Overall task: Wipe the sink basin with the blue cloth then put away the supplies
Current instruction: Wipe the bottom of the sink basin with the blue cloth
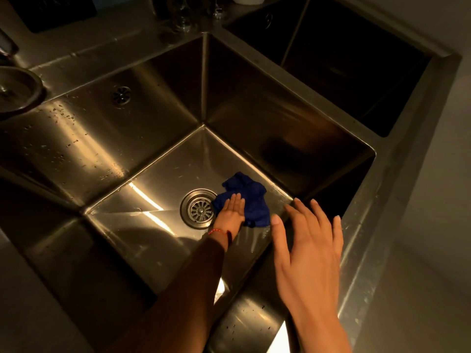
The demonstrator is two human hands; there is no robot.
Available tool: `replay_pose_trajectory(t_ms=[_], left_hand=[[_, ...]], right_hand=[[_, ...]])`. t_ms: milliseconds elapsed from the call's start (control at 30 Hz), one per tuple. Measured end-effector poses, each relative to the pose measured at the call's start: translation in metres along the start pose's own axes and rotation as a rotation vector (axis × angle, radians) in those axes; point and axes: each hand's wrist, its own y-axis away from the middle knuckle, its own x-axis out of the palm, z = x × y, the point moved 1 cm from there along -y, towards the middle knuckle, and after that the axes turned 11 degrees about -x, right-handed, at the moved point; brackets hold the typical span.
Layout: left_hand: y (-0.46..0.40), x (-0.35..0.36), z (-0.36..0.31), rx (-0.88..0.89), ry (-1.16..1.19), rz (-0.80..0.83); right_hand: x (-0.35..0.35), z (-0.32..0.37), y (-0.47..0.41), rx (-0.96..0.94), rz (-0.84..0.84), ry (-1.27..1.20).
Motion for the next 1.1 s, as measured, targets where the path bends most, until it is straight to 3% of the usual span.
replay_pose_trajectory(t_ms=[1100], left_hand=[[-0.002,-0.005,0.005,0.007,0.006,-0.005]], right_hand=[[0.0,0.0,0.002,0.018,-0.097,-0.015]])
